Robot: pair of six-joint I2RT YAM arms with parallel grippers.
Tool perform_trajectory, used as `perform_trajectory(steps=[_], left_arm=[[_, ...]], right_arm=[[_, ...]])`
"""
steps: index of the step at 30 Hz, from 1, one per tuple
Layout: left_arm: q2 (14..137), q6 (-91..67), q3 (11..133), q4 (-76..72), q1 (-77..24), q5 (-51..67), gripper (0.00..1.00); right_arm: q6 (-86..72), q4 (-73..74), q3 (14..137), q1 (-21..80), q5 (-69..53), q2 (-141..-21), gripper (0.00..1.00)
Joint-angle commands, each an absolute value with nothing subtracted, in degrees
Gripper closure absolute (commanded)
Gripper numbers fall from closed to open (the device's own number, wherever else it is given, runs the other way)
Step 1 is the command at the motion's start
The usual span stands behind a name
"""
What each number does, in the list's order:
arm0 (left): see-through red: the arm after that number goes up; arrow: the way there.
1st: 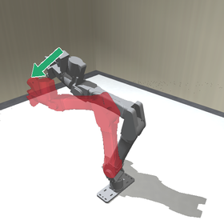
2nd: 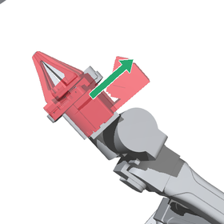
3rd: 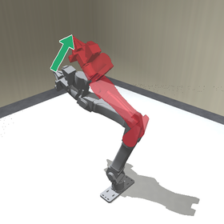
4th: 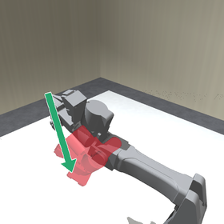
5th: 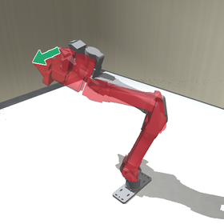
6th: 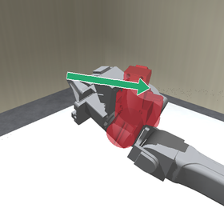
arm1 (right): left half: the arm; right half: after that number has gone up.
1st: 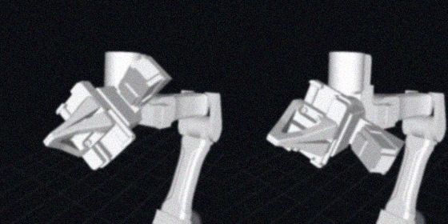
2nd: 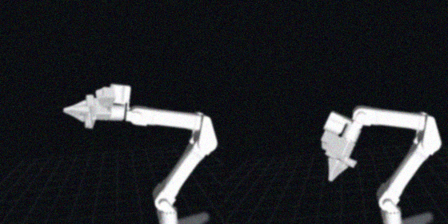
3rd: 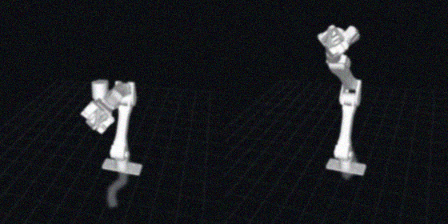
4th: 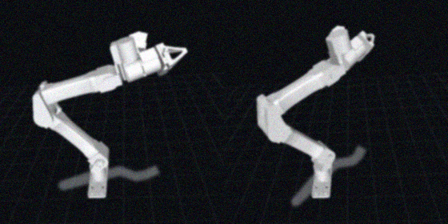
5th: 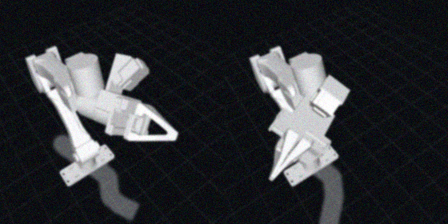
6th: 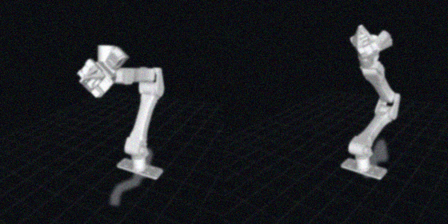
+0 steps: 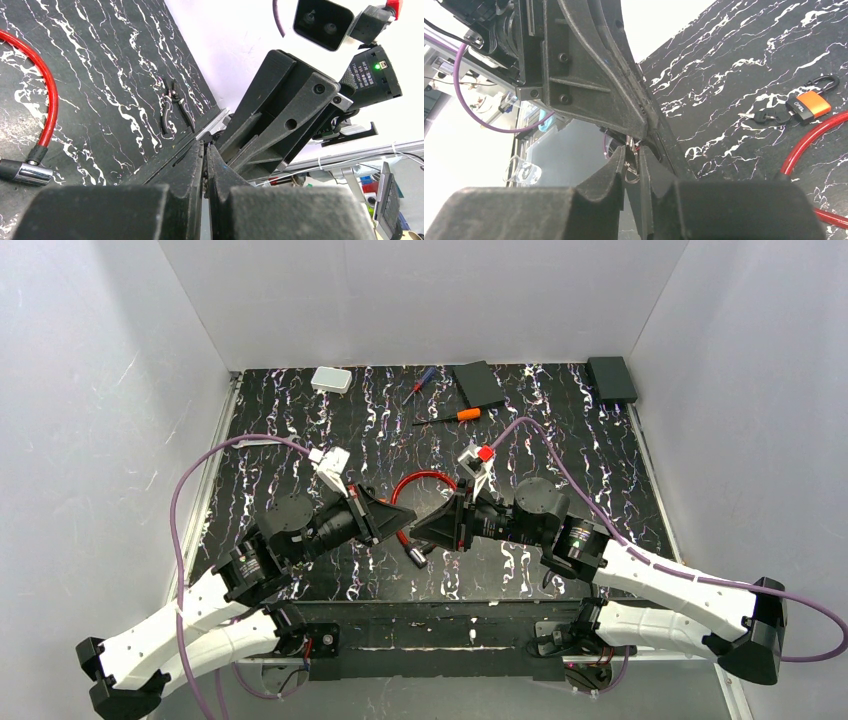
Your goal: Unlock with the key
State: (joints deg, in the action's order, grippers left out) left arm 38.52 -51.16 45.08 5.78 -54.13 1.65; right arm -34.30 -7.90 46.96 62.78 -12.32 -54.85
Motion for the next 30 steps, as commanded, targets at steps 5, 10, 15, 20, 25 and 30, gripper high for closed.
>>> perform_trajectory(steps=[5,10,15,20,25,30], left_arm=[[38.3,-50.4,47.1,5.0,-54.1,-0.1,1.00],[37.8,-50.5,47.1,7.4,-54.1,-2.5,0.93],[36.4,-49.8,48.0,14.4,-54.1,-7.0,0.21],[33.5,-46.7,46.8,20.6,-54.1,-13.7,0.02],[34.8,-29.8,46.5,26.3,-54.0,-16.9,0.02],[46.3,-11.5,53.0,34.4,-54.1,-18.1,0.02]], right_arm=[[-33.2,-10.2,48.1,62.8,-14.1,-54.8,0.99],[-34.4,-11.5,47.2,62.8,-13.8,-54.2,0.99],[-35.7,-10.6,46.0,62.8,-13.1,-53.7,0.99],[-36.9,-3.1,43.3,61.4,-6.7,-50.9,0.99],[-40.5,4.3,41.3,57.0,-6.2,-49.8,0.99],[-43.1,8.9,38.5,53.1,-5.8,-49.1,0.99]])
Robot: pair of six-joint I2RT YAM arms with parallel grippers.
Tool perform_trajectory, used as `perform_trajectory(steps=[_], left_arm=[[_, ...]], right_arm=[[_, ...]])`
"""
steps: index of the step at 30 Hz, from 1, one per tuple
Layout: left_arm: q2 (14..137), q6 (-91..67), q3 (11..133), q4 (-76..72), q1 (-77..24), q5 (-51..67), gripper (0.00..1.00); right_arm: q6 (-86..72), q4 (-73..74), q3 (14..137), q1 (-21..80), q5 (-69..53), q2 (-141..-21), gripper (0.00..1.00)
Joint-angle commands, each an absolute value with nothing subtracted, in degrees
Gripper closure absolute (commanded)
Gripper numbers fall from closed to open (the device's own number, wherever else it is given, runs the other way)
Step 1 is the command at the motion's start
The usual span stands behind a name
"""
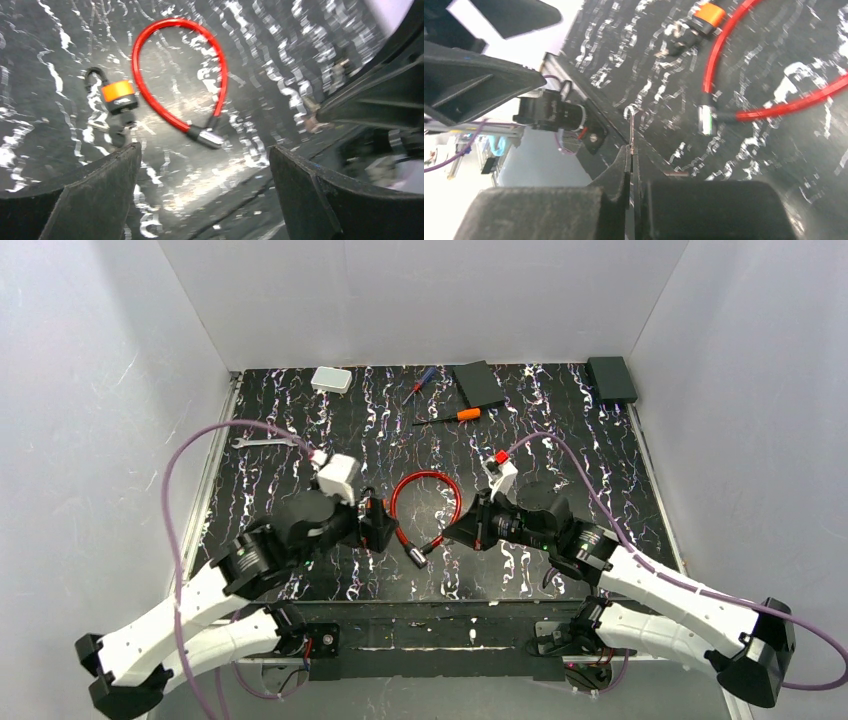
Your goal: Unlock with the key
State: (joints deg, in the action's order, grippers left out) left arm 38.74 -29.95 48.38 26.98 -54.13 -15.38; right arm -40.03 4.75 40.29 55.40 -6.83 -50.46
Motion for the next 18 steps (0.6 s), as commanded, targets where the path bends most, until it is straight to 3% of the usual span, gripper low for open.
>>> perform_trajectory(steps=[1,8,18], left_arm=[[47.8,-8.1,53.1,33.9,-54.1,-16.8,0.02],[47.7,23.6,45.0,25.6,-54.1,10.5,0.02],[59.7,54.4,43.4,30.5,-53.3,13.8,0.06]], right_arm=[[-43.7,9.1,38.0,52.4,-6.5,-49.0,0.99],[-45.0,12.5,37.2,49.9,-8.5,-47.0,0.99],[-46.1,13.6,33.7,49.2,-10.0,-43.3,0.99]])
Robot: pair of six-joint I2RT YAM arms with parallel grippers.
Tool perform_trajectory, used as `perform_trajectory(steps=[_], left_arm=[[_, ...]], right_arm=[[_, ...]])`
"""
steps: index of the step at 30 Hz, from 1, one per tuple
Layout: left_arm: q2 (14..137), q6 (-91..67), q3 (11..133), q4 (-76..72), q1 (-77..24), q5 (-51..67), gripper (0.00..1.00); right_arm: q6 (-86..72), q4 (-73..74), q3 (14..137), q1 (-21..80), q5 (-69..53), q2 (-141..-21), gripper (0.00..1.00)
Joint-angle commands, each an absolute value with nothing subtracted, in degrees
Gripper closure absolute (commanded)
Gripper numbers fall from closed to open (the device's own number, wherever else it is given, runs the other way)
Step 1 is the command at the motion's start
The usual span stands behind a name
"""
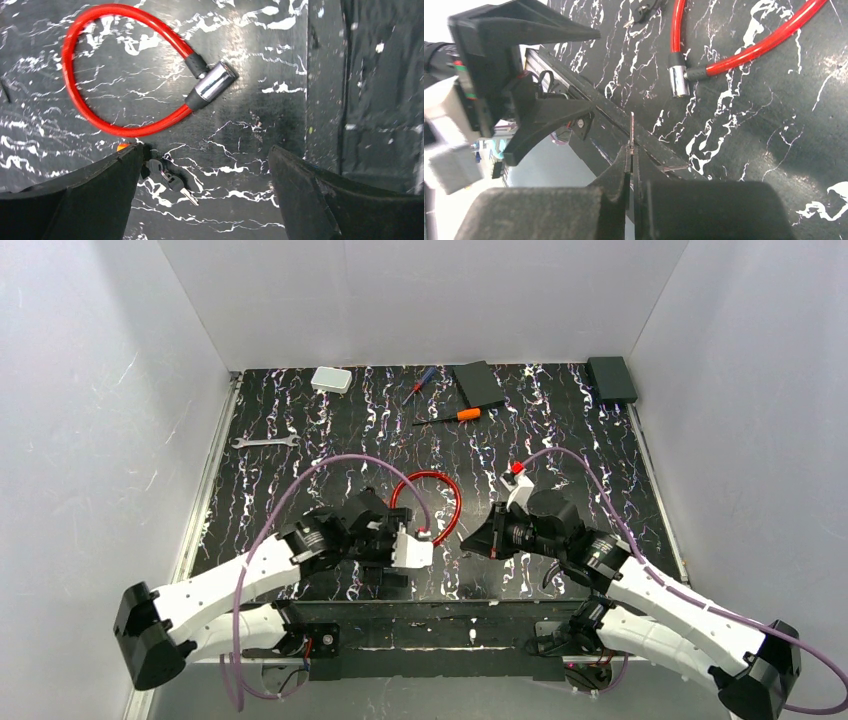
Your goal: Unlock with the key
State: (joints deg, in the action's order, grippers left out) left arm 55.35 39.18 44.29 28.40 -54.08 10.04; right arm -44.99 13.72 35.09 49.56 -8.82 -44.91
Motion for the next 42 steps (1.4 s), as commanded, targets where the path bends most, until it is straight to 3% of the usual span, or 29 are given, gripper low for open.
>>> perform_trajectory(steps=[1,14,29,36,41,42], left_arm=[[60.9,55.7,43.3,29.6,-52.6,14.8,0.06],[79.8,63.2,49.2,25.5,-49.6,21.2,0.17],[93.9,66.6,53.5,27.4,-48.3,18.4,0.34],[96.9,67.1,54.3,28.9,-48.3,17.8,0.60],[98.2,67.3,55.6,30.5,-48.4,18.0,0.97],[98.1,67.0,55.9,30.5,-48.5,17.9,1.00]], right_arm=[[-46.4,13.5,33.3,49.2,-10.1,-42.9,0.99],[-50.7,12.0,27.1,49.1,-12.2,-36.5,0.99],[-51.1,14.1,25.5,49.0,-14.0,-34.1,0.99],[-51.3,13.8,25.5,49.0,-14.0,-34.5,0.99],[-51.5,14.1,25.7,49.0,-14.1,-35.0,0.99],[-51.5,14.1,25.8,49.0,-14.1,-35.1,0.99]])
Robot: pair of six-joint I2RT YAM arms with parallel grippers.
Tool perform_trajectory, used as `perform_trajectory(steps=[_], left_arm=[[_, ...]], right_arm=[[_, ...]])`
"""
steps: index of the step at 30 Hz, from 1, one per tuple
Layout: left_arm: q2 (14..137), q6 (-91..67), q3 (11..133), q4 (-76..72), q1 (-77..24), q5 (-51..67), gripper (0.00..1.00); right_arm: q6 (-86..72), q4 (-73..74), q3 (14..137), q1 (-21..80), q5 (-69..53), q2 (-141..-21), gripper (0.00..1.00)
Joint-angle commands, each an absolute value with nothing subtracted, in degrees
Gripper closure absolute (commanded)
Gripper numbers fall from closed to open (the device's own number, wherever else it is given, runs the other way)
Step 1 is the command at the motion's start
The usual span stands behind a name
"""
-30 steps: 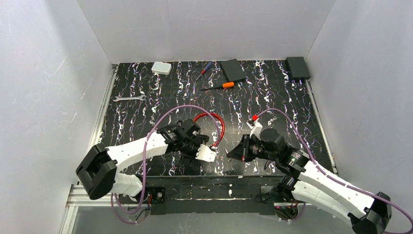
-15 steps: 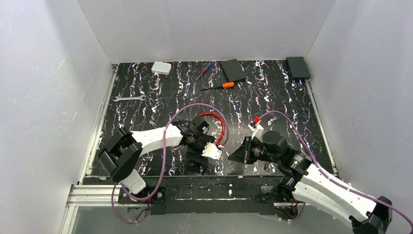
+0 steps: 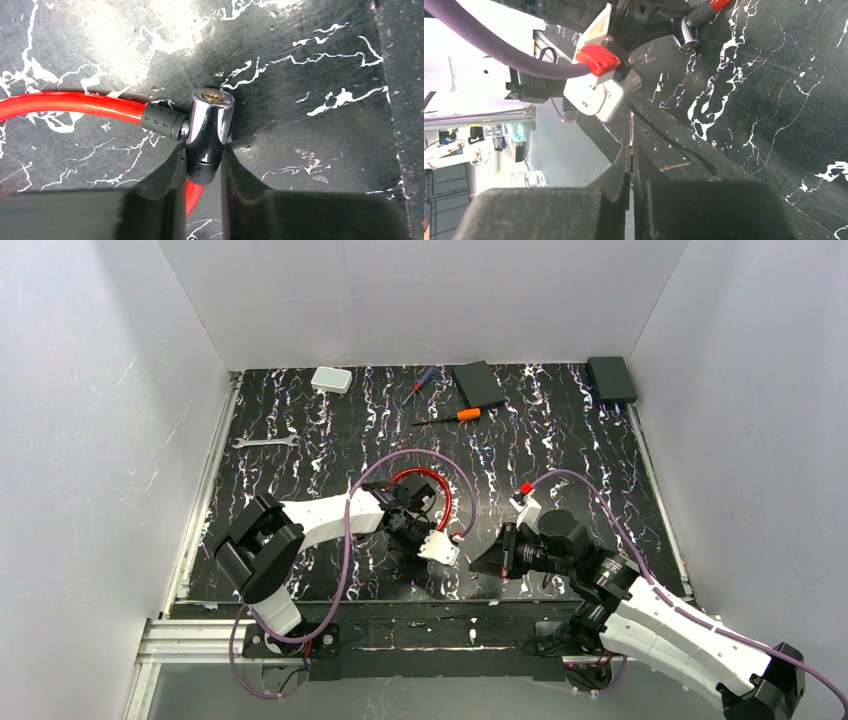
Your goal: Unlock with the key
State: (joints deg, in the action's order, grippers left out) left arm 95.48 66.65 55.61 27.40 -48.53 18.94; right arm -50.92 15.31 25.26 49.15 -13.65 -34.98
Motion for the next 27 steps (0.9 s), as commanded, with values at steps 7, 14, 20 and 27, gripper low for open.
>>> perform_trajectory(steps=[7,14,20,27], left_arm=[[90.7,59.3,55.3,25.9,-48.8,24.6,1.00],[85.7,60.6,53.0,24.3,-49.9,19.4,1.00],[75.3,60.5,45.5,17.9,-50.0,29.0,1.00],[64.1,63.1,37.0,7.4,-51.5,34.5,1.00]], right_arm=[[-50.6,16.7,27.4,49.0,-12.2,-34.8,0.99],[-49.4,19.0,29.9,49.0,-11.5,-36.9,0.99],[-50.0,18.1,31.3,49.0,-12.3,-39.0,0.99],[-54.4,12.1,32.3,49.0,-20.0,-44.7,0.99]])
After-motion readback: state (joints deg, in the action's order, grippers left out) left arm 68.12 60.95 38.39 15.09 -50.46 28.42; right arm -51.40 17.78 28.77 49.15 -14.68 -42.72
